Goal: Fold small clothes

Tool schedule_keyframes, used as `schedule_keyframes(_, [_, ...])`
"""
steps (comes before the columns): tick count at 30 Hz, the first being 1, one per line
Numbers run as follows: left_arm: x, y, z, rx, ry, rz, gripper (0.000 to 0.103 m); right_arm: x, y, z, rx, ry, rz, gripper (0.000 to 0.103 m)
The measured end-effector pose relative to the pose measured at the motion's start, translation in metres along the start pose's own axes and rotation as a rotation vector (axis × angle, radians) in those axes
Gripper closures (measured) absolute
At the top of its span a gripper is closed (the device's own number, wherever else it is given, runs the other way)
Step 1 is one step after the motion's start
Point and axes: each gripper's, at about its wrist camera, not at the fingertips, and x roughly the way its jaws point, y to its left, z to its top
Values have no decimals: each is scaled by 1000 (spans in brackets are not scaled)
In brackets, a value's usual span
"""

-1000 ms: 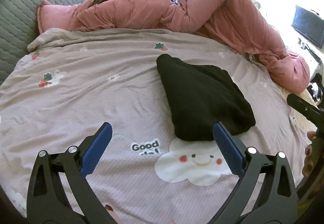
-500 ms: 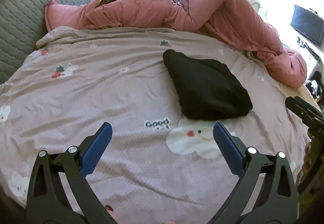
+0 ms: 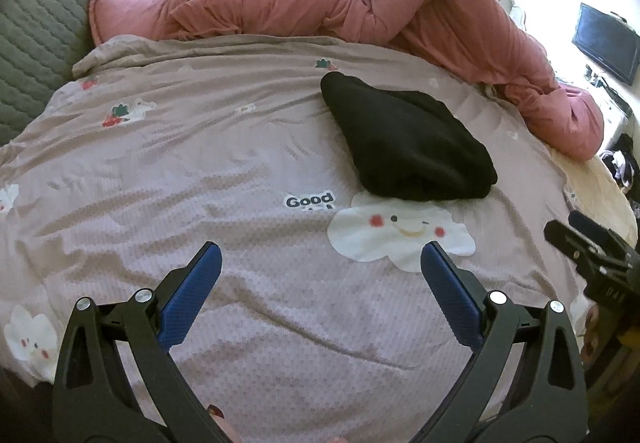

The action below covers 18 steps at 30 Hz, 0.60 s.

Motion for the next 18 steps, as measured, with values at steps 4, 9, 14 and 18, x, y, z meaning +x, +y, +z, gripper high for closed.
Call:
schedule_keyframes(4, [6, 2, -6, -9, 20, -2, 10, 8, 7, -10, -8, 30, -5, 5])
schedule_keyframes(9, [10, 7, -10, -22, 30, 7, 10, 15, 14, -16, -26, 61, -11, 5])
schedule_keyframes(14, [13, 10, -12, -29, 38, 12, 10, 17, 15, -16, -29, 54, -12, 5])
schedule_keyframes(18, [15, 10, -12, -24, 44, 17, 10, 17, 14, -17, -22, 60, -9, 5])
